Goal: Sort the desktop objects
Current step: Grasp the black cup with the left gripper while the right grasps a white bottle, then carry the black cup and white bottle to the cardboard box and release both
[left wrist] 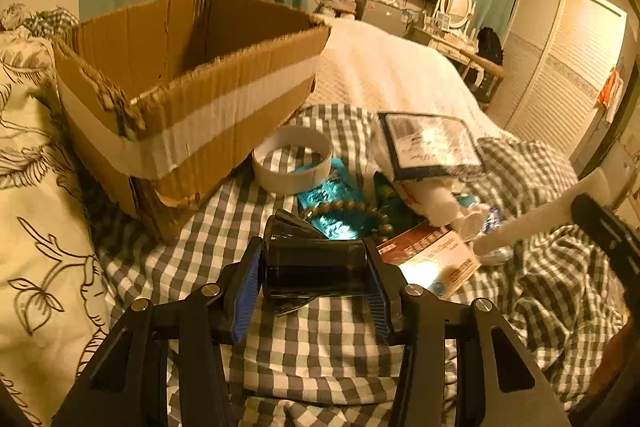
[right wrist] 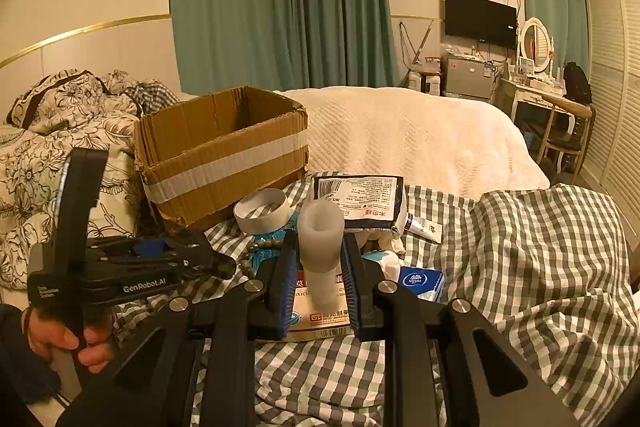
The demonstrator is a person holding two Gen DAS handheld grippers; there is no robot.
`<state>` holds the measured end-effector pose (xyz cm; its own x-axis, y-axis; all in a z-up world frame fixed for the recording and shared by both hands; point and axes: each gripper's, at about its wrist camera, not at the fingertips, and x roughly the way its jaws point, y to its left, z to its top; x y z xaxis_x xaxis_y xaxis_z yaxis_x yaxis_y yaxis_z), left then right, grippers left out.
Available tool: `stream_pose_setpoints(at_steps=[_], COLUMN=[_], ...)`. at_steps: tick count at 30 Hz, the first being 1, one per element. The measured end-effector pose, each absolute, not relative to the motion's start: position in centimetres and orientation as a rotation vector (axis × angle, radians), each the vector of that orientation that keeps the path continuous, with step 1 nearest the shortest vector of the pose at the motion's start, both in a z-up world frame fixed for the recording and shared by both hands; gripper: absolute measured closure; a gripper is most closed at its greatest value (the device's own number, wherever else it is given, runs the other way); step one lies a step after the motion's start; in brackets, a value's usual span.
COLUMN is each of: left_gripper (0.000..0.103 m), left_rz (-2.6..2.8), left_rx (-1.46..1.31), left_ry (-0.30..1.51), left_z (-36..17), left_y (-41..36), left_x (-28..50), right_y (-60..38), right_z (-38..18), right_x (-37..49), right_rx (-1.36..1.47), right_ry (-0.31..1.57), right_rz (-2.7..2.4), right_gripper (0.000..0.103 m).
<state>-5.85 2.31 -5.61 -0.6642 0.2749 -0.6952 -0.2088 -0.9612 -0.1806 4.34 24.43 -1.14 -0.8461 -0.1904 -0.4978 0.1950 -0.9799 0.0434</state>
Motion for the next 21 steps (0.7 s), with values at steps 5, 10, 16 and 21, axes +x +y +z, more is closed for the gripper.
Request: stream_pose_setpoints(at_steps=[5,10,16,21], left_gripper=[0.055,0.055,0.055,0.055], left_rz=[2.690,2.716,2.756,2.813], left_rx=[-1.030,-0.922,-0.794,-0.688], left_ry=[-0.111,-0.162,-0.195,-0.213], left_z=[-3.1,0.3,4.8,8.3], left_y=[2.1,1.0,-0.2,-2.0], left_x=[-4.8,-4.4,-5.1,-6.9], right_y=[24.4,23.8,22.5,20.4], right_z=[0.0,2.2,5.8,8.7], right_x=[5.0,5.3,4.6,2.7], right_rx=[0.731,0.675,0.604,0.528], right_ry=[-0.004,0.006,-0.004,0.051], right_rz=[-2.841,-2.838,-2.790,-2.761], right_gripper=[0.083,0.083,0.083,0.083])
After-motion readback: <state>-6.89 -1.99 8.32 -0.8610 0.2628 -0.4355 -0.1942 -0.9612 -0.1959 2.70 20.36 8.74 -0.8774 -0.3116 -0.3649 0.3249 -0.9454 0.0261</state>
